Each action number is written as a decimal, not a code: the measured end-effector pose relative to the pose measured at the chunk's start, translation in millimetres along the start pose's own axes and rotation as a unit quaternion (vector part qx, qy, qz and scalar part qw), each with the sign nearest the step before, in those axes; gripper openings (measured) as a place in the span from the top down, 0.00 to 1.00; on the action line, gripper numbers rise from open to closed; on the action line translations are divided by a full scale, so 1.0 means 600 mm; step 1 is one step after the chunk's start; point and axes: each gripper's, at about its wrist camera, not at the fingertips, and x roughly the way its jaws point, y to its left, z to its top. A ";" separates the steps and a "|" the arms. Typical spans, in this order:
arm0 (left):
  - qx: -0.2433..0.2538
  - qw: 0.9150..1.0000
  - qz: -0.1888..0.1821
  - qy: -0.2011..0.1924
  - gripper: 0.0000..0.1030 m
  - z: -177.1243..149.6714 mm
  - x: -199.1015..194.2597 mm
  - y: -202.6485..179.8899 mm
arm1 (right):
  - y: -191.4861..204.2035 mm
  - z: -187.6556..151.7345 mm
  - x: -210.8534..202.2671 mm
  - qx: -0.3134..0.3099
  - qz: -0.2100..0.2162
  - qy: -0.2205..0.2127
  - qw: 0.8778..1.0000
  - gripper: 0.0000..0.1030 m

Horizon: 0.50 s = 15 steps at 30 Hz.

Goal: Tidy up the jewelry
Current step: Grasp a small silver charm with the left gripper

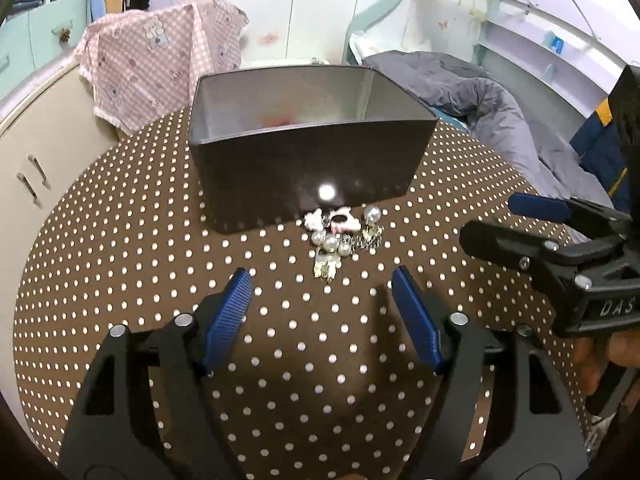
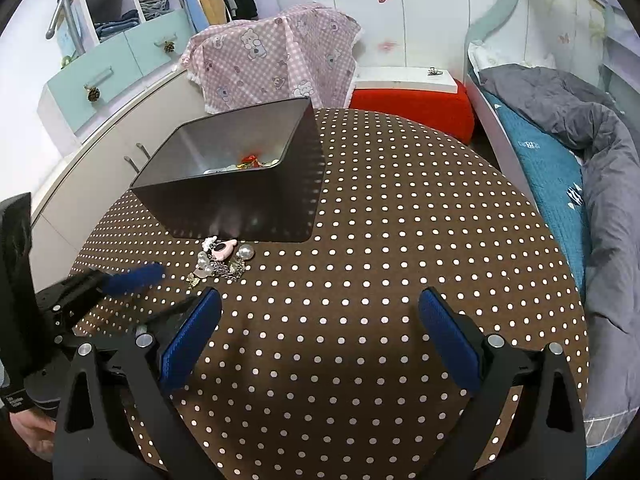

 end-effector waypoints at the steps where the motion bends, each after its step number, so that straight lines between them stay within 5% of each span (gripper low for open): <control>1: -0.002 1.000 -0.002 0.005 0.32 0.002 0.006 0.000 | 0.000 0.000 0.001 0.001 -0.001 0.000 1.000 0.08; 6: -0.003 1.000 -0.011 0.010 0.73 0.011 0.018 0.005 | 0.000 -0.002 0.000 0.001 -0.001 0.002 1.000 0.08; 7: -0.005 1.000 -0.022 0.010 0.88 0.011 0.018 0.008 | 0.002 -0.002 0.002 -0.001 0.000 0.003 1.000 0.08; 15: -0.024 1.000 -0.006 0.003 0.89 -0.006 -0.011 0.058 | 0.033 0.006 0.027 -0.034 0.013 0.013 0.999 0.08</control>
